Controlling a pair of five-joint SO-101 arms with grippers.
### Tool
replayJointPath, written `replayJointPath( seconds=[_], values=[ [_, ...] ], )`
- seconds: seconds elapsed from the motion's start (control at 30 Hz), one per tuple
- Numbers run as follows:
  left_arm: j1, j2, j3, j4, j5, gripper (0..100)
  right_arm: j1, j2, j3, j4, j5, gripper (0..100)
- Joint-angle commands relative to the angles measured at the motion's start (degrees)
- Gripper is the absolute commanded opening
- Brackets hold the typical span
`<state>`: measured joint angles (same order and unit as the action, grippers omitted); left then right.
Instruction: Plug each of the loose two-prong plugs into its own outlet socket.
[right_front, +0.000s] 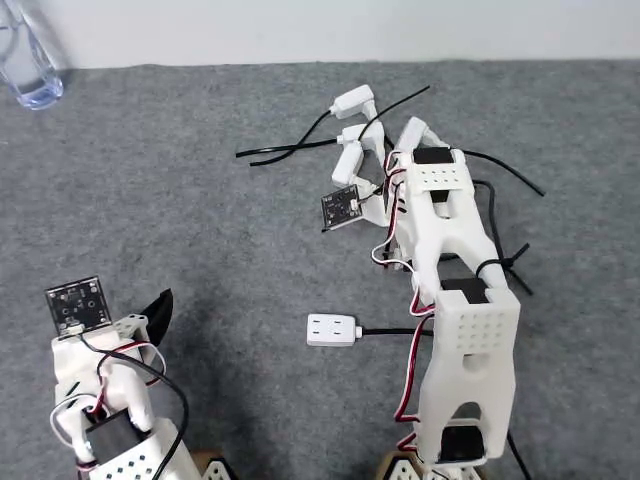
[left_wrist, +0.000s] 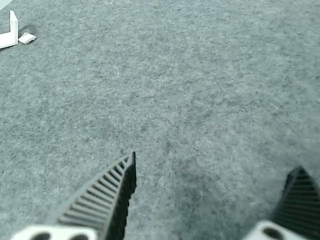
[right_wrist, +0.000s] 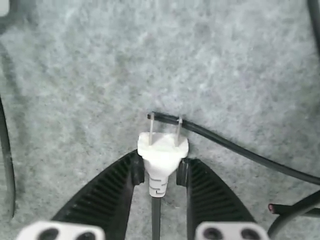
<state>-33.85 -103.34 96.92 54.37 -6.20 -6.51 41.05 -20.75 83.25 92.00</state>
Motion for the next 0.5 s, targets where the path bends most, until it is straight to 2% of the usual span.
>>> replayJointPath(
  seconds=[0.0, 0.17, 0.47],
  values=[
    [0.26, -0.26, -0.48, 0.18, -0.44, 43, -2.51, 0.13, -0.62, 0.92, -0.62, 11.5],
    [0.26, -0.26, -0.48, 0.18, -0.44, 43, -2.51, 0.13, -0.62, 0.66, -0.62, 23.8],
    [0.26, -0.26, -0.48, 0.18, -0.44, 43, -2.51, 0.31, -0.62, 0.57, -0.35, 21.2]
  ],
)
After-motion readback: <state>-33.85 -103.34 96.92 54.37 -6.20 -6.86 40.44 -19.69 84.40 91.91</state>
